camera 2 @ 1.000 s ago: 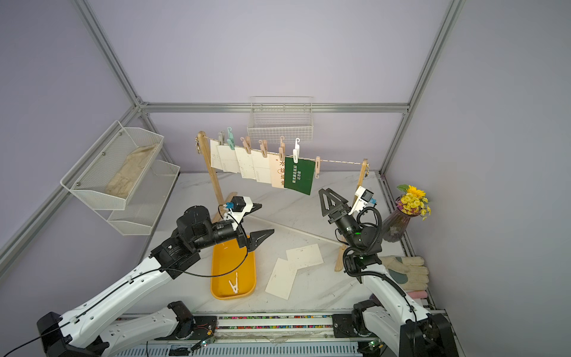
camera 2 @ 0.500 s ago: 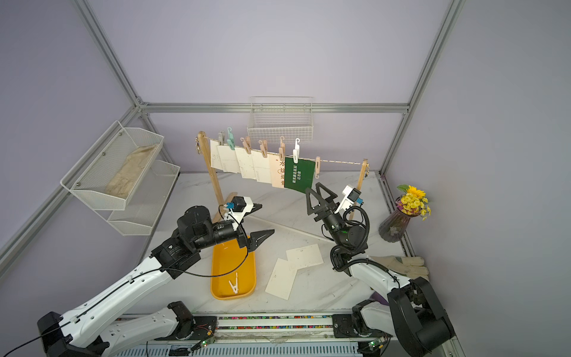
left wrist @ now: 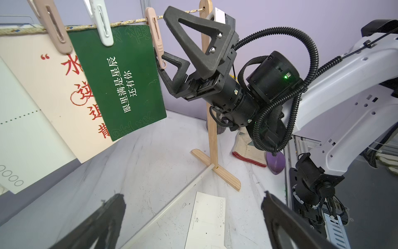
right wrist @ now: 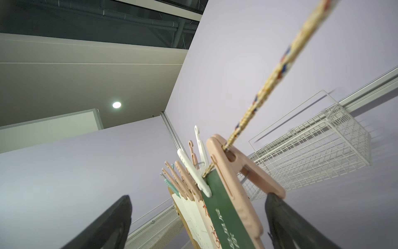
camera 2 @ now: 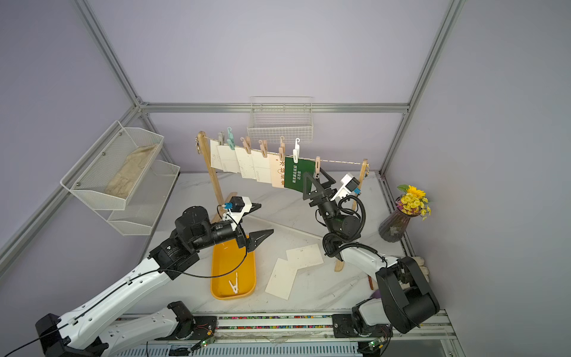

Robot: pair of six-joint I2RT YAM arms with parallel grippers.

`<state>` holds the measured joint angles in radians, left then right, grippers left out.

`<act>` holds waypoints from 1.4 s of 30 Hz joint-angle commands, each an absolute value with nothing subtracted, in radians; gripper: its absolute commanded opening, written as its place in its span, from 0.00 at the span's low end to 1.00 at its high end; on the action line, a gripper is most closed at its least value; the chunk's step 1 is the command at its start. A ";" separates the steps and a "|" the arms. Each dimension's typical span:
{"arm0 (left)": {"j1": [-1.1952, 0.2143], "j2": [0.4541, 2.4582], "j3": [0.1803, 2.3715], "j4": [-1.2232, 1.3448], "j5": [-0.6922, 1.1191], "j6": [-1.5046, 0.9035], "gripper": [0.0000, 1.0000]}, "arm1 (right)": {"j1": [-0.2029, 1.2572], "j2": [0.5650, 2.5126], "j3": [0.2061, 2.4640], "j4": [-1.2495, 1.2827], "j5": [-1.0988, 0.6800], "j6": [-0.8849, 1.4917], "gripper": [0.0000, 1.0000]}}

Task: Remove the postcards from the strings
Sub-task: Remove the clamp from the clothesline.

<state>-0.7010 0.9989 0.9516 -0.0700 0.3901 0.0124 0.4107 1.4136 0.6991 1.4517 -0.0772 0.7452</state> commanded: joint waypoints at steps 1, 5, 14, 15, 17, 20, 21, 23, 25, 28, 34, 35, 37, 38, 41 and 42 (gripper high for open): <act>-0.699 0.975 0.942 -0.046 0.401 0.021 1.00 | 0.416 1.441 0.732 1.511 -0.044 0.735 0.97; -0.700 0.968 0.941 -0.048 0.395 0.024 1.00 | 0.415 1.463 0.741 1.511 -0.006 0.739 0.97; -0.700 0.971 0.939 -0.049 0.396 0.028 1.00 | 0.390 1.469 0.763 1.511 0.026 0.723 0.97; -0.701 0.971 0.939 -0.049 0.396 0.028 1.00 | 0.386 1.472 0.769 1.511 0.023 0.722 0.97; -0.700 0.971 0.940 -0.049 0.394 0.029 1.00 | 0.376 1.476 0.783 1.511 0.003 0.729 0.97; -0.701 0.970 0.939 -0.049 0.394 0.030 1.00 | 0.370 1.480 0.793 1.511 -0.015 0.734 0.97; -0.701 0.969 0.940 -0.049 0.392 0.029 1.00 | 0.368 1.478 0.793 1.511 -0.019 0.735 0.97; -0.700 0.970 0.939 -0.050 0.392 0.032 1.00 | 0.365 1.472 0.788 1.511 -0.029 0.739 0.96; -0.700 0.971 0.940 -0.050 0.394 0.030 1.00 | 0.364 1.466 0.777 1.511 -0.042 0.744 0.94; -0.700 0.973 0.940 -0.051 0.394 0.030 1.00 | 0.359 1.457 0.756 1.511 -0.059 0.767 0.89; -0.701 0.973 0.942 -0.049 0.394 0.029 1.00 | 0.347 1.459 0.745 1.511 -0.096 0.813 0.83; -0.701 0.973 0.942 -0.051 0.396 0.029 1.00 | 0.346 1.462 0.750 1.511 -0.107 0.817 0.83; -0.701 0.971 0.942 -0.051 0.396 0.028 1.00 | 0.345 1.469 0.764 1.511 -0.123 0.822 0.83; -0.701 0.971 0.942 -0.049 0.396 0.029 1.00 | 0.346 1.475 0.771 1.511 -0.132 0.830 0.83; -0.701 0.971 0.943 -0.050 0.396 0.028 1.00 | 0.346 1.494 0.800 1.511 -0.157 0.848 0.84; -0.701 0.971 0.943 -0.050 0.395 0.029 1.00 | 0.346 1.500 0.807 1.511 -0.162 0.851 0.84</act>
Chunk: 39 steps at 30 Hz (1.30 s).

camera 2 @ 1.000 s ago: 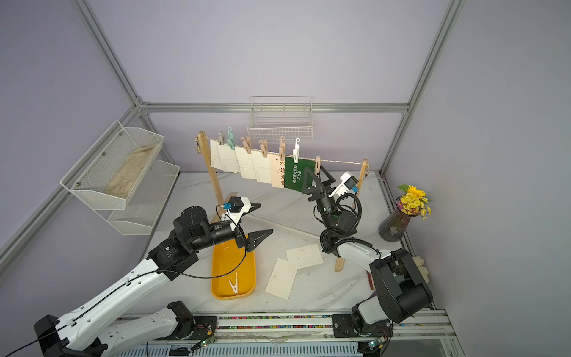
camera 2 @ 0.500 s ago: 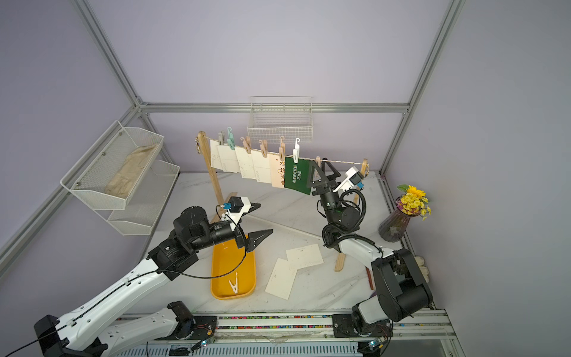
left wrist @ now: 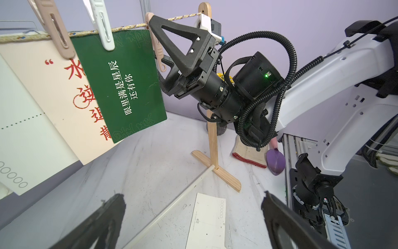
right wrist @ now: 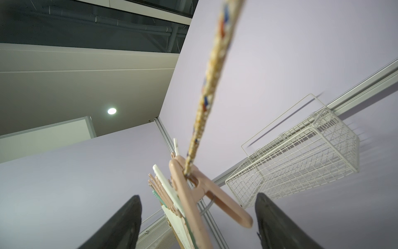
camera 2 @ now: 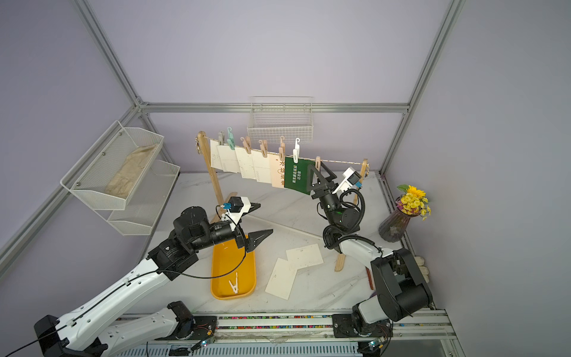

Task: Remove the postcards from the strings
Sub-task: Remove the clamp from the clothesline.

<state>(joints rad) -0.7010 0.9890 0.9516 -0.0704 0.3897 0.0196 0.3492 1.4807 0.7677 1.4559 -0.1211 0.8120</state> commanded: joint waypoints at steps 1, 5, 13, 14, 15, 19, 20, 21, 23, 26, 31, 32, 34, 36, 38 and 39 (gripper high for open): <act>-0.701 0.971 0.943 -0.052 0.396 0.029 1.00 | 0.347 1.503 0.813 1.511 -0.167 0.855 0.85; -0.701 0.968 0.942 -0.054 0.391 0.030 1.00 | 0.346 1.502 0.818 1.511 -0.168 0.854 0.84; -0.701 0.973 0.944 -0.053 0.396 0.029 1.00 | 0.344 1.466 0.776 1.511 -0.172 0.855 0.70; -0.701 0.973 0.944 -0.053 0.396 0.029 1.00 | 0.345 1.462 0.770 1.511 -0.172 0.858 0.68; -0.701 0.973 0.943 -0.054 0.397 0.029 1.00 | 0.344 1.459 0.766 1.511 -0.173 0.861 0.66; -0.701 0.973 0.943 -0.054 0.396 0.026 1.00 | 0.345 1.436 0.744 1.511 -0.166 0.852 0.61; -0.701 0.972 0.943 -0.054 0.395 0.027 1.00 | 0.344 1.429 0.737 1.511 -0.162 0.849 0.60; -0.701 0.973 0.945 -0.054 0.396 0.026 1.00 | 0.344 1.421 0.732 1.511 -0.158 0.846 0.60; -0.701 0.974 0.945 -0.054 0.397 0.025 1.00 | 0.342 1.413 0.726 1.511 -0.158 0.842 0.58; -0.701 0.978 0.948 -0.053 0.400 0.021 1.00 | 0.341 1.408 0.724 1.511 -0.164 0.843 0.55; -0.701 0.979 0.951 -0.052 0.401 0.018 1.00 | 0.342 1.407 0.721 1.511 -0.167 0.845 0.49; -0.701 0.979 0.950 -0.053 0.401 0.018 1.00 | 0.341 1.407 0.721 1.511 -0.169 0.844 0.48; -0.701 0.980 0.950 -0.052 0.403 0.018 1.00 | 0.341 1.408 0.721 1.511 -0.166 0.845 0.46; -0.701 0.982 0.951 -0.052 0.403 0.017 1.00 | 0.341 1.407 0.722 1.511 -0.162 0.846 0.44; -0.701 0.982 0.951 -0.052 0.404 0.017 1.00 | 0.341 1.409 0.724 1.511 -0.160 0.848 0.42; -0.701 0.982 0.951 -0.052 0.404 0.017 1.00 | 0.342 1.410 0.724 1.512 -0.160 0.848 0.41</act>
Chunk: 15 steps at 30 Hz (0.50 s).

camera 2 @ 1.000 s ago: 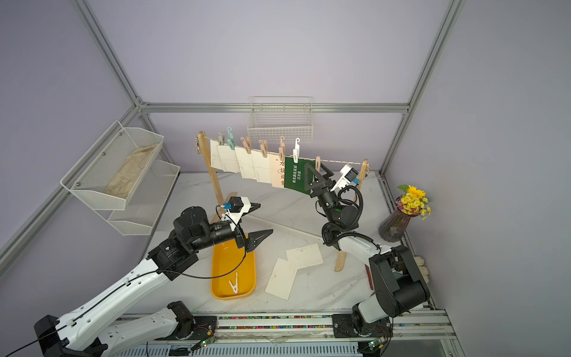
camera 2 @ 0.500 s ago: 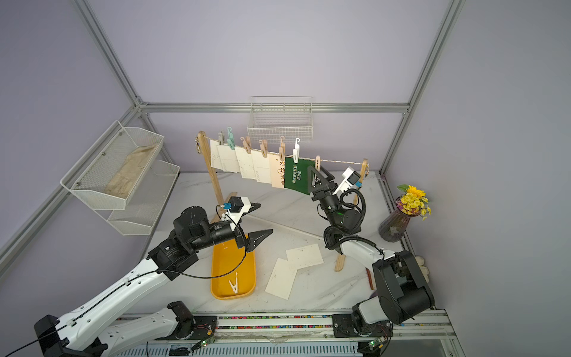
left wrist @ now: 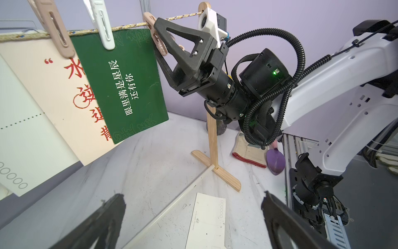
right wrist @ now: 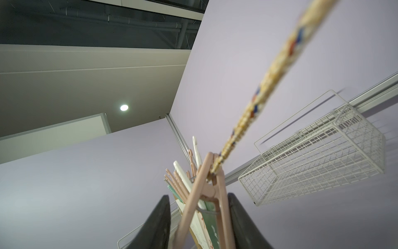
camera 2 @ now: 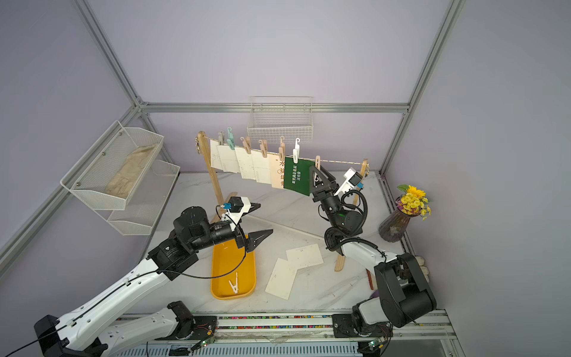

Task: Remove the postcards from the strings
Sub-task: Remove the clamp from the clothesline.

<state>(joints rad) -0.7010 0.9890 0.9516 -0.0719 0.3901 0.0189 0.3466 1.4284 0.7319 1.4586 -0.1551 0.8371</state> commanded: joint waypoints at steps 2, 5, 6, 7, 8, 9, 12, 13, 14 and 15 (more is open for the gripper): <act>-0.701 0.982 0.951 -0.052 0.404 0.017 1.00 | 0.342 1.410 0.725 1.511 -0.159 0.848 0.39; -0.701 0.982 0.950 -0.052 0.403 0.018 1.00 | 0.342 1.411 0.721 1.511 -0.153 0.846 0.35; -0.701 0.982 0.950 -0.052 0.402 0.017 1.00 | 0.342 1.411 0.722 1.511 -0.153 0.846 0.34; -0.701 0.982 0.950 -0.050 0.403 0.018 1.00 | 0.341 1.411 0.722 1.511 -0.153 0.845 0.33; -0.701 0.982 0.949 -0.050 0.402 0.017 1.00 | 0.342 1.411 0.721 1.511 -0.152 0.845 0.32; -0.702 0.982 0.948 -0.050 0.402 0.017 1.00 | 0.341 1.411 0.721 1.511 -0.152 0.843 0.30; -0.701 0.982 0.948 -0.051 0.401 0.018 1.00 | 0.341 1.407 0.720 1.511 -0.152 0.842 0.29; -0.702 0.982 0.948 -0.050 0.401 0.018 1.00 | 0.341 1.407 0.720 1.511 -0.152 0.841 0.28; -0.701 0.982 0.948 -0.051 0.401 0.018 1.00 | 0.342 1.405 0.719 1.511 -0.153 0.841 0.27; -0.701 0.982 0.948 -0.050 0.399 0.018 1.00 | 0.341 1.401 0.717 1.511 -0.152 0.837 0.27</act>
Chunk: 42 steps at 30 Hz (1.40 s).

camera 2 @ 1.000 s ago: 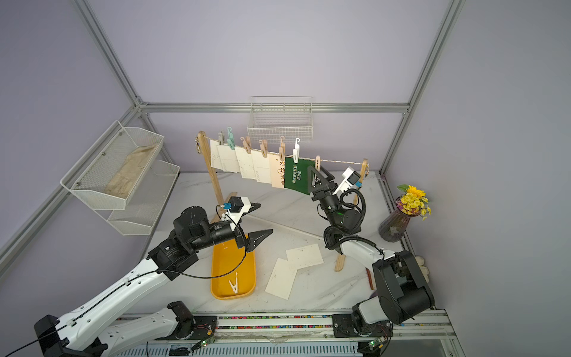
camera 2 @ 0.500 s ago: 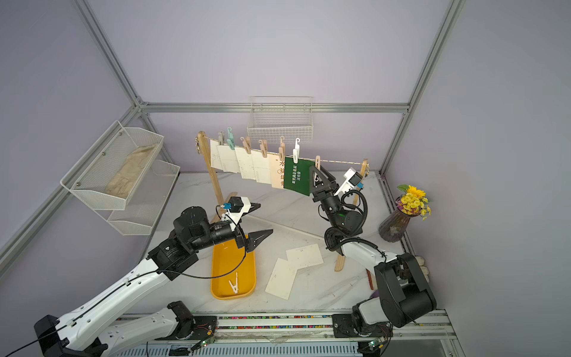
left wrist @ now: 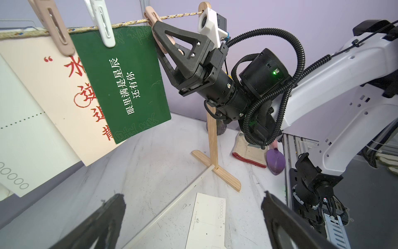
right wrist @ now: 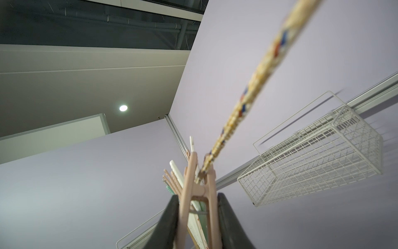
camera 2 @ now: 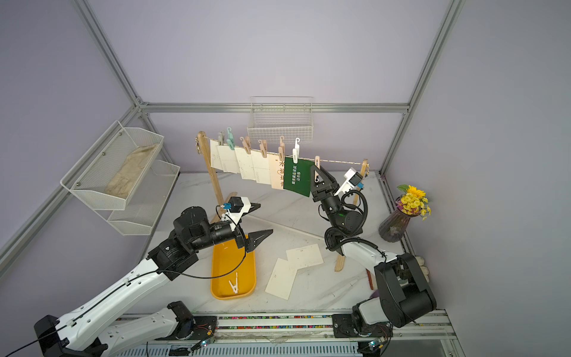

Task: Remove the postcards from the strings
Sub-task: Remove the clamp from the clothesline, then place the clamp in the storage box.

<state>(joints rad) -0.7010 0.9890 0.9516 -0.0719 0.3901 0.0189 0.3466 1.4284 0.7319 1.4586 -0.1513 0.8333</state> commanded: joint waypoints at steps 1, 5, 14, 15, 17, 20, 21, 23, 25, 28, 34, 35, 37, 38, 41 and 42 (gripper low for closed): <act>-0.701 0.982 0.948 -0.050 0.400 0.018 1.00 | 0.341 1.398 0.715 1.511 -0.151 0.836 0.27; -0.701 0.982 0.947 -0.051 0.400 0.018 1.00 | 0.341 1.384 0.690 1.511 -0.146 0.828 0.27; -0.702 0.982 0.946 -0.049 0.404 0.017 1.00 | 0.336 1.336 0.603 1.508 -0.138 0.799 0.26; -0.702 0.983 0.946 -0.049 0.403 0.017 1.00 | 0.334 1.332 0.597 1.508 -0.138 0.797 0.26; -0.702 0.982 0.946 -0.049 0.402 0.018 1.00 | 0.334 1.323 0.580 1.506 -0.139 0.791 0.26; -0.702 0.975 0.946 -0.049 0.395 0.020 1.00 | 0.334 1.296 0.539 1.502 -0.141 0.785 0.26; -0.702 0.972 0.945 -0.049 0.388 0.022 1.00 | 0.334 1.280 0.523 1.499 -0.142 0.783 0.26; -0.702 0.960 0.943 -0.048 0.369 0.025 1.00 | 0.334 1.236 0.484 1.489 -0.143 0.782 0.26; -0.703 0.942 0.943 -0.044 0.346 0.029 1.00 | 0.334 1.176 0.450 1.454 -0.160 0.773 0.25; -0.703 0.888 0.928 -0.020 0.281 0.037 1.00 | 0.334 1.043 0.430 1.275 -0.243 0.721 0.24; -0.702 0.756 0.850 0.078 0.124 0.055 1.00 | 0.370 0.829 0.475 0.850 -0.426 0.583 0.24; -0.703 0.741 0.842 0.086 0.104 0.060 1.00 | 0.383 0.813 0.485 0.798 -0.448 0.565 0.23; -0.702 0.723 0.838 0.087 0.078 0.065 1.00 | 0.412 0.796 0.498 0.718 -0.489 0.530 0.23; -0.703 0.717 0.840 0.080 0.074 0.071 1.00 | 0.435 0.794 0.505 0.684 -0.506 0.513 0.23; -0.702 0.711 0.858 0.051 0.054 0.080 1.00 | 0.522 0.817 0.535 0.588 -0.526 0.439 0.23; -0.702 0.709 0.863 0.044 0.042 0.082 1.00 | 0.552 0.831 0.545 0.564 -0.526 0.414 0.23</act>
<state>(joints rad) -0.7010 0.7113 0.8680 0.0353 0.0990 0.0517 0.4953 0.8089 0.5137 0.7387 -0.4633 0.5137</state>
